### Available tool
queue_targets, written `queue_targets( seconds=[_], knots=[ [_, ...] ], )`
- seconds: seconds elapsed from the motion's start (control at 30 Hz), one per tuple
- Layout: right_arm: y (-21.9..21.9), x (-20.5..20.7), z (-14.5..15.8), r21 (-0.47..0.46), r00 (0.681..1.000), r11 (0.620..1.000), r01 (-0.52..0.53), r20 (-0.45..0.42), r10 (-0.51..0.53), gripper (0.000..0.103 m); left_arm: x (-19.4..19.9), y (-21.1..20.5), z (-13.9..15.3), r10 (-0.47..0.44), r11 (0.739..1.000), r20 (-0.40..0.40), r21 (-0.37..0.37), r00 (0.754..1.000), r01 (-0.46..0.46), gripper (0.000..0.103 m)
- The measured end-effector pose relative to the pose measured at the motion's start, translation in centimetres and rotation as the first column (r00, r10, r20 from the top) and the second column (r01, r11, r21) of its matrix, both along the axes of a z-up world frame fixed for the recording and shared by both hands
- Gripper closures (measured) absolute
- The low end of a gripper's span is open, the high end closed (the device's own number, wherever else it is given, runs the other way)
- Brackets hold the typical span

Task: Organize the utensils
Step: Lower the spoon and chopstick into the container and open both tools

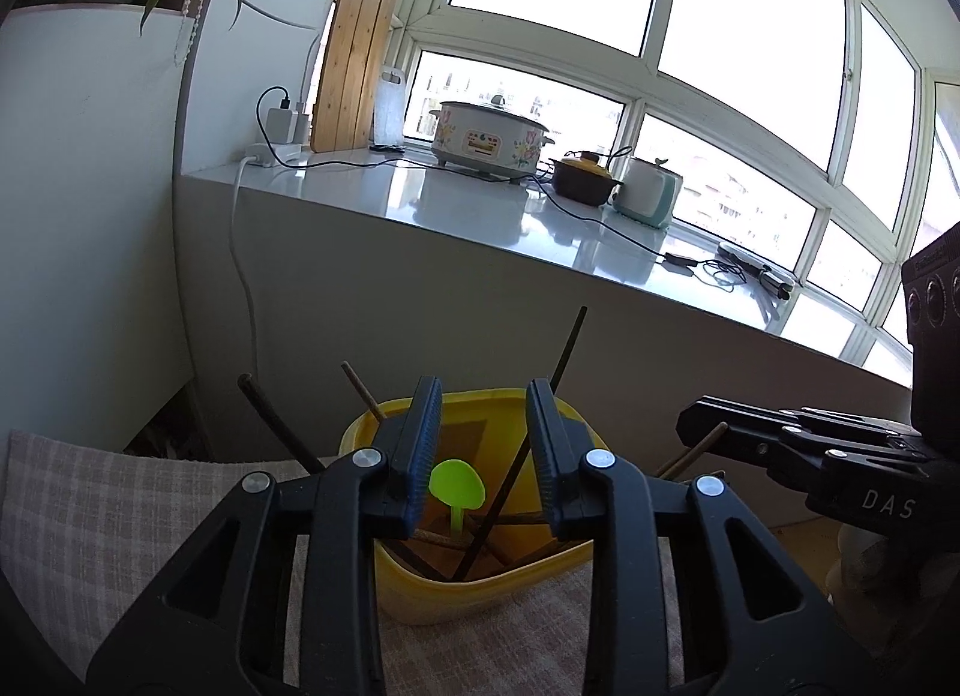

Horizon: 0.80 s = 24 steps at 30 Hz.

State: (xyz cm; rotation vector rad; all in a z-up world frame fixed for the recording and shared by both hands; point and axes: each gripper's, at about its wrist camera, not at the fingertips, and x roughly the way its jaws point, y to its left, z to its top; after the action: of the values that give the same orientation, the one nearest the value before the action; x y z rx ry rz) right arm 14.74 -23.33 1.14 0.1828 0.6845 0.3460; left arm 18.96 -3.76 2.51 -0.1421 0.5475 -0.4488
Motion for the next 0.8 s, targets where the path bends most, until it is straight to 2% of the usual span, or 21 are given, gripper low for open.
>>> queue_targets(
  seconds=[0.07,0.13,0.7,0.8],
  knots=[
    [-0.1,-0.5,0.1,-0.011,1.000,1.000,0.005,0.007,-0.005,0.087,-0.6,0.2,0.2,-0.003,1.000,0.003,-0.007,1.000,0.004,0.075],
    [0.0,-1.1,0.4,-0.018,1.000,1.000,0.010,0.018,-0.010,0.082,-1.3,0.4,0.5,-0.009,1.000,0.010,-0.008,1.000,0.009,0.075],
    [2.2,-5.3,1.4,-0.081,0.996,0.997,0.003,0.087,0.004,0.081,-6.7,2.8,1.1,-0.015,0.999,0.035,0.041,0.999,0.013,0.073],
    [2.5,-6.2,1.4,-0.093,0.995,0.996,0.009,0.104,0.000,0.064,-8.0,3.4,1.0,-0.013,0.999,0.035,0.046,0.999,0.011,0.064]
  ],
)
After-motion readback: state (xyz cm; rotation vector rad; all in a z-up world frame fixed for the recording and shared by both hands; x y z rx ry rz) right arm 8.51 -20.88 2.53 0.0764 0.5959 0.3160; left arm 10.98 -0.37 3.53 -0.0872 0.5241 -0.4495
